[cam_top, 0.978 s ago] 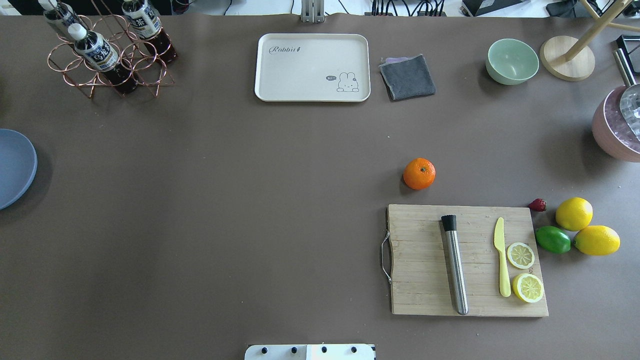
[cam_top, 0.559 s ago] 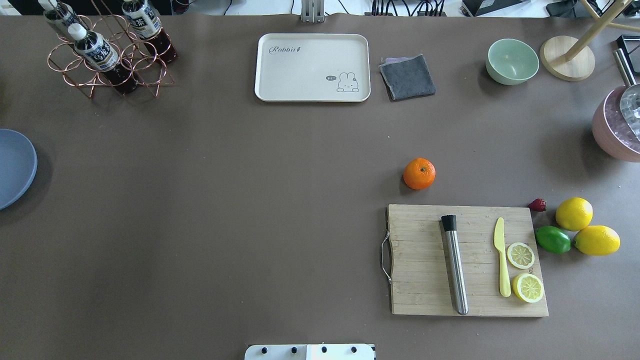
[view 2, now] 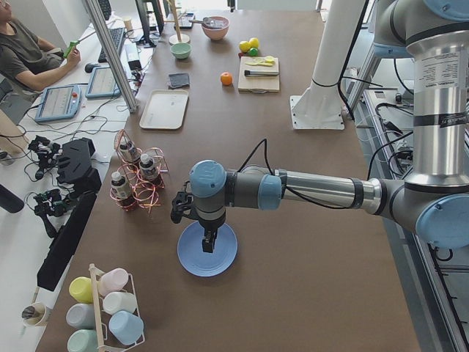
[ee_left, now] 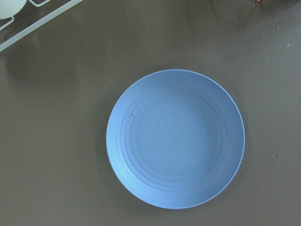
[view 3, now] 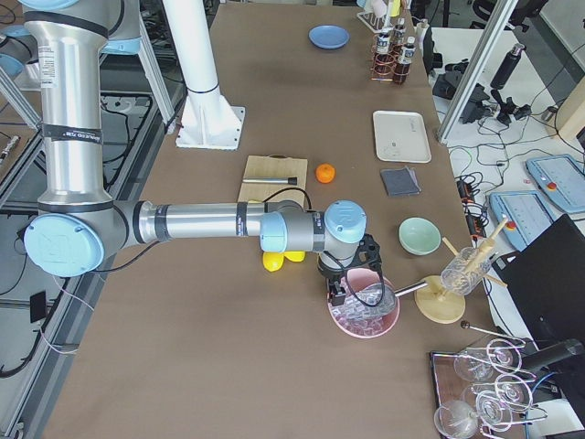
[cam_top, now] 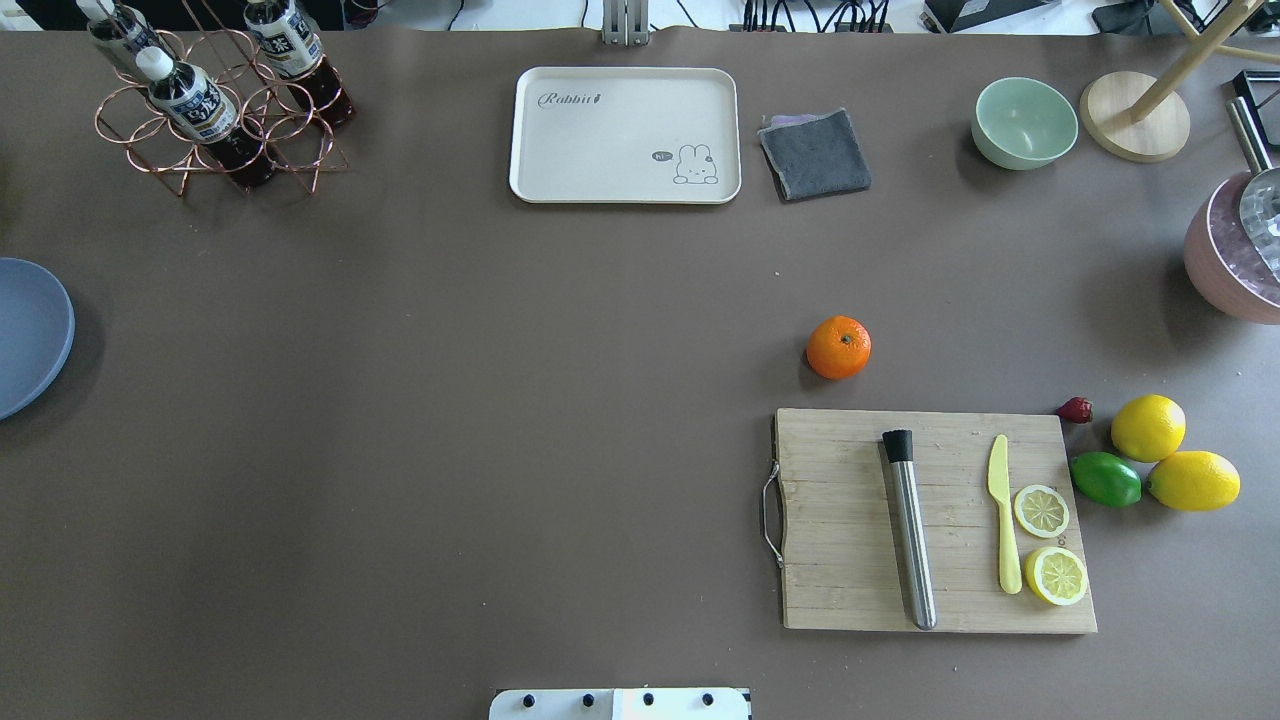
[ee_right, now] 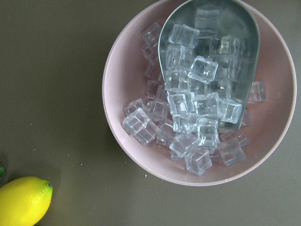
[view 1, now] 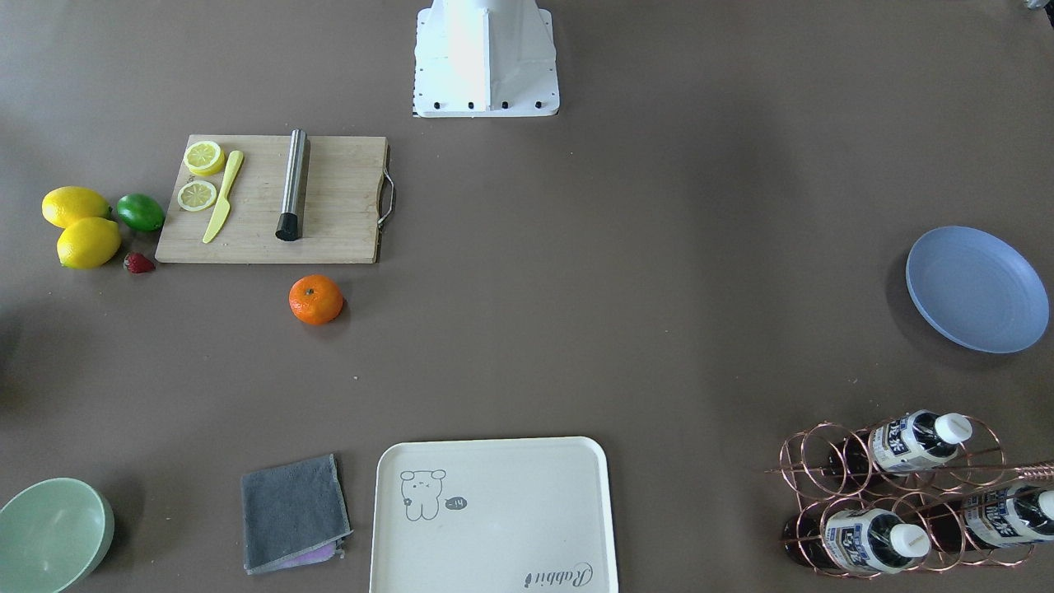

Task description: Pick orange to plate

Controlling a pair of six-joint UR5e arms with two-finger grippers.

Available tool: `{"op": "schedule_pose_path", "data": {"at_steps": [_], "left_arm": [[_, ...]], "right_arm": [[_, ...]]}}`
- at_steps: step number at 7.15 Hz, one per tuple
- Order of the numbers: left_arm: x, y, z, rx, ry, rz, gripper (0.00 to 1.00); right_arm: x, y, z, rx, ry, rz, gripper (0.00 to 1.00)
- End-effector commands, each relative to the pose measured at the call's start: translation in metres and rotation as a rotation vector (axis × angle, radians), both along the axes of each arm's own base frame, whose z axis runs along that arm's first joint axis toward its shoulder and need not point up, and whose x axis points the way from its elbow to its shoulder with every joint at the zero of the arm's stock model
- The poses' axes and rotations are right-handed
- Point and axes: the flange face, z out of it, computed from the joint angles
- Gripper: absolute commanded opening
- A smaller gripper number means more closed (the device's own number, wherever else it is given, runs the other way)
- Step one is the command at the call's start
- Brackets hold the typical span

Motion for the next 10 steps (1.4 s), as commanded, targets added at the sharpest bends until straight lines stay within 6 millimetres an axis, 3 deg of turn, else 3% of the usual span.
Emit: {"op": "schedule_pose_path", "data": {"at_steps": [1,3,4,7,8,10], "left_arm": [[0.001,0.008,0.006,0.005,0.003,0.004,0.98],[0.002,0.011,0.011,0.032,0.004,0.003,0.98],[0.002,0.009,0.027,0.048,0.004,0.000,0.98],[0.032,-0.029,0.104,0.075,0.016,-0.015,0.98],[0.056,-0.034,0.129,0.072,0.020,0.010,0.98],[0.079,-0.047,0.162,0.072,0.015,0.051,0.98]], "right_arm": [[0.000,0.004,0.004,-0.007,0.001,0.000,1.00],[0.001,0.007,0.003,-0.013,0.001,0.011,1.00],[0.000,0.009,0.004,-0.020,-0.004,0.014,1.00],[-0.008,0.008,-0.004,-0.027,-0.060,0.011,1.00],[-0.009,0.008,-0.004,-0.027,-0.062,0.010,1.00],[-0.012,0.008,-0.004,-0.027,-0.062,0.004,1.00]]}}
